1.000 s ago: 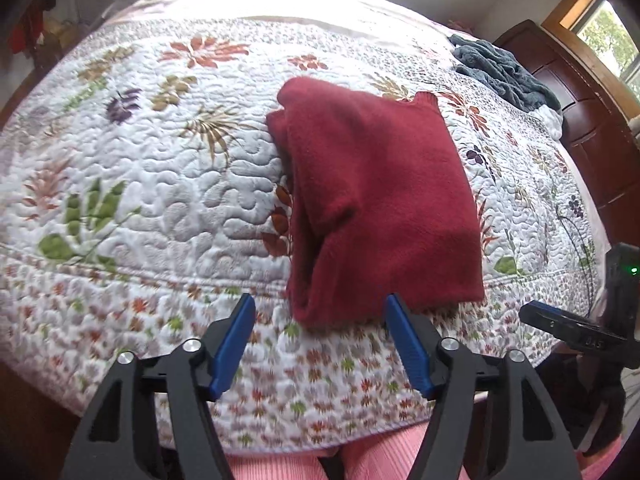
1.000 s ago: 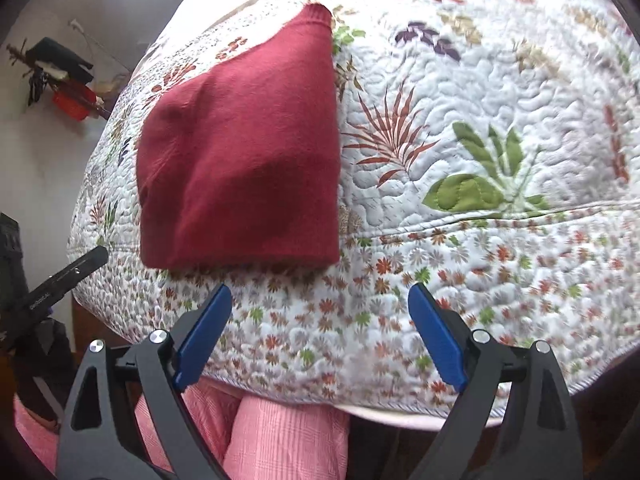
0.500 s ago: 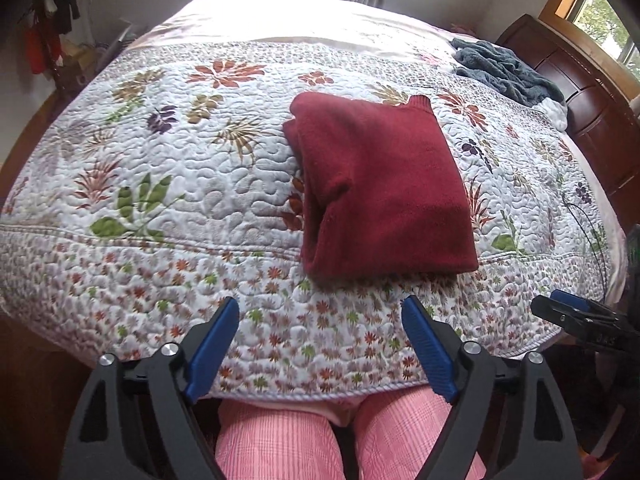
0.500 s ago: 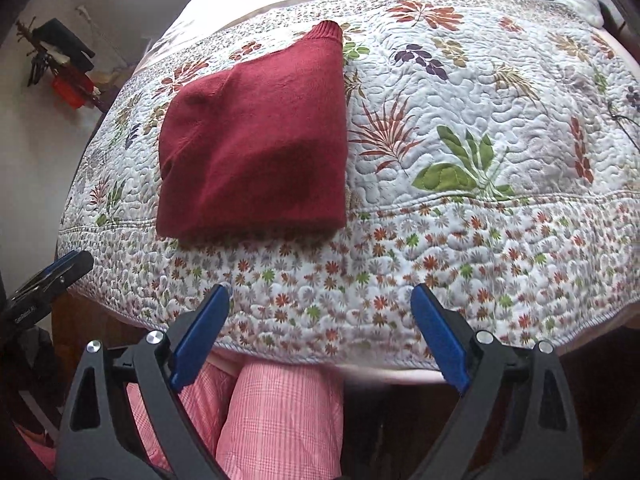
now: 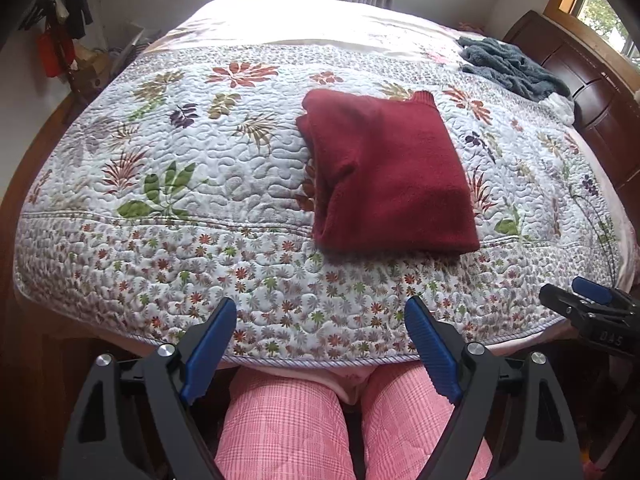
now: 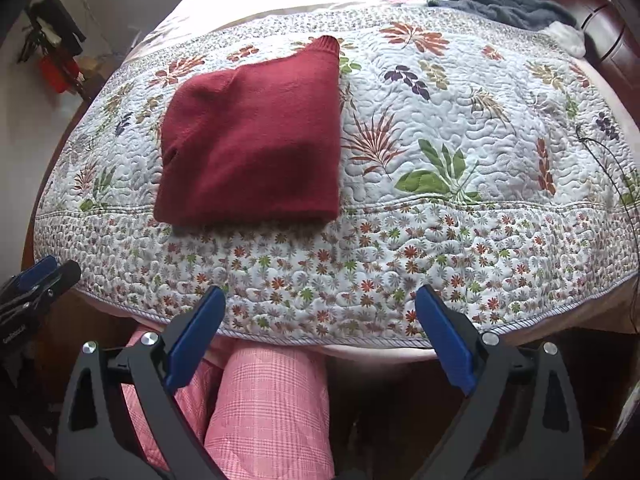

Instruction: Fold small clothes

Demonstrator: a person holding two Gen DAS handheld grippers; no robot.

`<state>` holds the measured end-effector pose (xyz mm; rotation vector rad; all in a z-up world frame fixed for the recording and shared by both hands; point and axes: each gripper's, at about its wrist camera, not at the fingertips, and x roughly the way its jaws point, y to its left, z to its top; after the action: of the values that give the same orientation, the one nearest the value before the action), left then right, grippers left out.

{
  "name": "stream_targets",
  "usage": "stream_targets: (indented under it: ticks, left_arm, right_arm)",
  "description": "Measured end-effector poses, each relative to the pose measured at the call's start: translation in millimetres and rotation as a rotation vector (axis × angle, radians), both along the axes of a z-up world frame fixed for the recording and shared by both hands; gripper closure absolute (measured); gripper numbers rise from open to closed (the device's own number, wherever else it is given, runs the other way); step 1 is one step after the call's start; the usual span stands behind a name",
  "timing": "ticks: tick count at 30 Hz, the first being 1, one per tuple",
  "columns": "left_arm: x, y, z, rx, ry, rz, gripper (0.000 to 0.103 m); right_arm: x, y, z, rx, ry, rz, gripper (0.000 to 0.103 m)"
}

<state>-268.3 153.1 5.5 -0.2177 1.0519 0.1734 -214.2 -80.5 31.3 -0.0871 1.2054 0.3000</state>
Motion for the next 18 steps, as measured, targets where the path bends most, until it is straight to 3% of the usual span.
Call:
stream_targets:
  ticks: [11,18]
  left_arm:
    - [-10.5,-12.8,28.2,0.085,-0.043,0.024,0.017]
    - [-9.9,-26.1,39.5,0.116,-0.062,0.009,0.017]
  right_arm:
    - [-11.6,4.3,28.9,-0.068,-0.059,-0.031,0.007]
    - [-16.6,6.2,49.8,-0.046,-0.093,-0.032,0.007]
